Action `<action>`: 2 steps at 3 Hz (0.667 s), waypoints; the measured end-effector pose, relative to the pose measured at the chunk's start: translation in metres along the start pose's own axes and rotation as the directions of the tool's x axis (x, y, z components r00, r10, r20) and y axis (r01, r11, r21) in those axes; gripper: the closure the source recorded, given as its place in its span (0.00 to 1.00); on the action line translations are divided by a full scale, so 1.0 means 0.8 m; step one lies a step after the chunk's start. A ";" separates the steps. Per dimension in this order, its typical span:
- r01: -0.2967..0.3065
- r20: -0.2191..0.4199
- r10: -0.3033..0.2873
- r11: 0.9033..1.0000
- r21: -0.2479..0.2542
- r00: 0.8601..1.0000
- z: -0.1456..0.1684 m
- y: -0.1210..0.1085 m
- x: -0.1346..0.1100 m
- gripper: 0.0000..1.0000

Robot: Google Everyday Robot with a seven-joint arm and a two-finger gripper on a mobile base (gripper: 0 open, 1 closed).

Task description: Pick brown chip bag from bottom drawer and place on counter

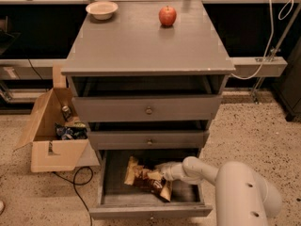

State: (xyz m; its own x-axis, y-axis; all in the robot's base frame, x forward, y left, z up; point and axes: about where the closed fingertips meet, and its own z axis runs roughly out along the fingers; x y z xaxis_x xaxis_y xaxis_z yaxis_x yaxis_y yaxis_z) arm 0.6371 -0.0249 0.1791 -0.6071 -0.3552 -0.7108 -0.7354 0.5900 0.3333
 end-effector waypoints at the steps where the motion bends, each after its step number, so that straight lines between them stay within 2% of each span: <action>1: 0.059 0.077 -0.055 0.997 -0.054 0.996 -0.011 0.028 -0.024 0.73; 2: 0.153 0.220 -0.124 0.981 -0.119 0.968 -0.052 0.072 -0.056 0.96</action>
Offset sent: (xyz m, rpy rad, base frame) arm -0.0555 0.0096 0.1473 0.3608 -0.3418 0.1707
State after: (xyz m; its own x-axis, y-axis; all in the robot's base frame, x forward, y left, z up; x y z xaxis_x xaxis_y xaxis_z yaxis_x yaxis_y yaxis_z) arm 0.6096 -0.0049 0.2560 -0.4303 -0.2572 -0.8653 -0.8500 0.4380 0.2925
